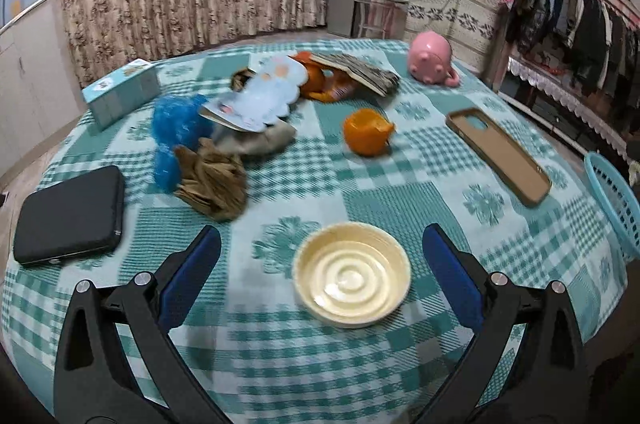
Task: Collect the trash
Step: 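Move both tools back over the table toward the remaining items, then grasp the cream round dish with the left tool while the right tool grasps the orange peel, then carry the cream dish and orange peel over the blue basket with both tools, then open the left tool to drop the cream dish while the right tool releases the orange peel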
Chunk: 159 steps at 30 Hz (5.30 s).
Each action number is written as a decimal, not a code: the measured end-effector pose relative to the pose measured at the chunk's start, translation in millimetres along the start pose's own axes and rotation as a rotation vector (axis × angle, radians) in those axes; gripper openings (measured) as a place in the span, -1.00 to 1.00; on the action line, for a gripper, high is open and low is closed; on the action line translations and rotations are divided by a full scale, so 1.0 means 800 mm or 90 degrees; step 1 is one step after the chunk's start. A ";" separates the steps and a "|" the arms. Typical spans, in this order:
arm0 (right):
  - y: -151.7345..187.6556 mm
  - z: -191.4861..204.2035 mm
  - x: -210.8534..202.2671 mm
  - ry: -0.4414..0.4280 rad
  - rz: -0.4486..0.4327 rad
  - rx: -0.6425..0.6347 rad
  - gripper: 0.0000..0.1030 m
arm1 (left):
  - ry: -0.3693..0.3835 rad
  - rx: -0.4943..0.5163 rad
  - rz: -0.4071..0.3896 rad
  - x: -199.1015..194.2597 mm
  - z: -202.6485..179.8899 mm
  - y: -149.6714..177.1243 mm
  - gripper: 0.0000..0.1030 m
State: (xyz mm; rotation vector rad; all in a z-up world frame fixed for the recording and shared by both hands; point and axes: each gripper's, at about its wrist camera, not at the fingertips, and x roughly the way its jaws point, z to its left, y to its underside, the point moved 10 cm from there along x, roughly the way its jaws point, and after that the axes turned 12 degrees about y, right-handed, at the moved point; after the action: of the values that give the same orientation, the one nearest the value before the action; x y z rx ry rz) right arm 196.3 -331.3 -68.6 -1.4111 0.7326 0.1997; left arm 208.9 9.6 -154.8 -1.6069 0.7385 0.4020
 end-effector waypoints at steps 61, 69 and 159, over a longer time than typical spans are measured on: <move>0.084 0.403 0.083 -0.274 0.103 -0.318 -0.14 | -0.174 -0.060 -0.142 -0.038 0.211 -0.083 0.17; 0.071 0.385 0.068 -0.274 0.073 -0.286 -0.22 | -0.190 -0.044 -0.147 -0.039 0.204 -0.084 0.17; -0.006 -0.259 0.073 0.177 0.070 0.201 -0.21 | 0.275 0.278 -0.118 0.068 -0.459 -0.146 0.75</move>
State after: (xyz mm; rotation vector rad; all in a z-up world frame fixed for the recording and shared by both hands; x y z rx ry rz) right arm 172.4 -544.1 -94.5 -1.1088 1.0249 -0.0289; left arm 270.4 -355.7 -35.8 -1.3378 0.9179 -0.2415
